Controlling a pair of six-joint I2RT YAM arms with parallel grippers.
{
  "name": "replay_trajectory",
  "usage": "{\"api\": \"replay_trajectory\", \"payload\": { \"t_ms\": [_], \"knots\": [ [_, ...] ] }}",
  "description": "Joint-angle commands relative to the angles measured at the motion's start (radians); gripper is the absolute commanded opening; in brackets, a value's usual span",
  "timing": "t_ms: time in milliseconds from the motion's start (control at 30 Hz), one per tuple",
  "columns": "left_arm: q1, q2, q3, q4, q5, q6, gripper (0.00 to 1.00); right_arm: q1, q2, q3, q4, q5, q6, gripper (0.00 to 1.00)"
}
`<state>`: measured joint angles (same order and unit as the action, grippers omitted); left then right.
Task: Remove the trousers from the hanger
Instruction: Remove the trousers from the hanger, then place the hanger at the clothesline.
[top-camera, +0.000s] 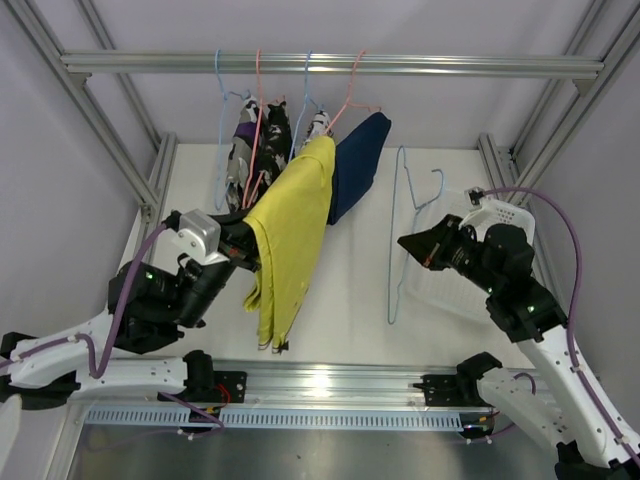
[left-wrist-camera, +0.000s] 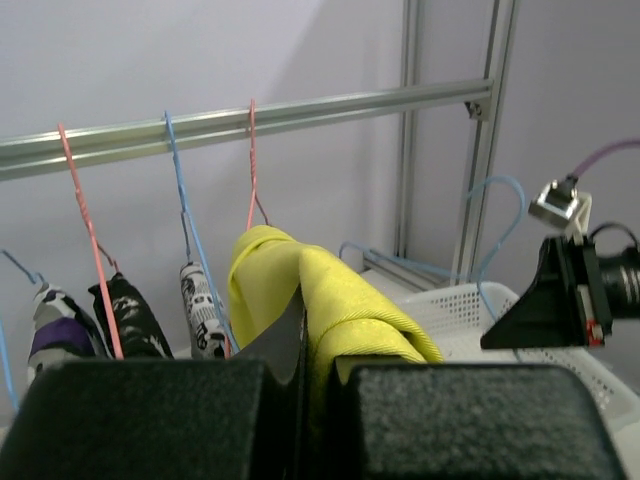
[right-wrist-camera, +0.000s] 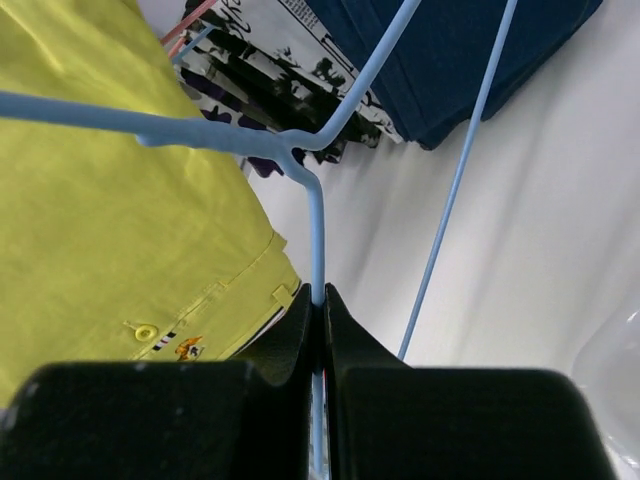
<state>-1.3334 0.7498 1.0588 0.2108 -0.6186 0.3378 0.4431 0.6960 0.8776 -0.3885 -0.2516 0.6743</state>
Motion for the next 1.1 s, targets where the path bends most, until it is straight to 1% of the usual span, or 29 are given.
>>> {"api": "replay_trajectory", "payload": {
  "t_ms": [0, 200, 333, 400, 600, 633, 733, 867, 1067],
  "knots": [
    [-0.006, -0.047, -0.003, -0.028, -0.006, -0.037, 0.01, -0.003, 0.077, 0.125, -0.13, 0.009, -0.139, 0.0],
    [-0.006, -0.139, -0.117, -0.071, 0.025, -0.088, 0.01, -0.014, 0.196, 0.236, -0.187, 0.057, -0.206, 0.0],
    [-0.006, -0.184, -0.167, -0.112, 0.055, -0.131, 0.01, -0.033, 0.272, 0.342, -0.213, 0.063, -0.239, 0.0],
    [-0.006, -0.208, -0.206, -0.106, 0.063, -0.134, 0.01, -0.04, 0.299, 0.383, -0.225, 0.071, -0.26, 0.0],
    [-0.006, -0.233, -0.218, -0.14, 0.082, -0.138, 0.01, -0.086, 0.391, 0.529, -0.25, 0.051, -0.283, 0.0],
    [-0.006, -0.25, -0.253, -0.133, 0.079, -0.135, 0.01, -0.092, 0.419, 0.546, -0.256, 0.04, -0.285, 0.0],
    [-0.006, -0.273, -0.281, -0.126, 0.079, -0.14, 0.01, -0.112, 0.457, 0.599, -0.259, 0.02, -0.294, 0.0],
    [-0.006, -0.268, -0.287, -0.136, 0.088, -0.149, 0.01, -0.13, 0.532, 0.665, -0.268, 0.005, -0.304, 0.0],
    [-0.006, -0.25, -0.283, -0.152, 0.083, -0.151, 0.01, -0.153, 0.6, 0.784, -0.303, -0.006, -0.326, 0.0]
  ]
}}
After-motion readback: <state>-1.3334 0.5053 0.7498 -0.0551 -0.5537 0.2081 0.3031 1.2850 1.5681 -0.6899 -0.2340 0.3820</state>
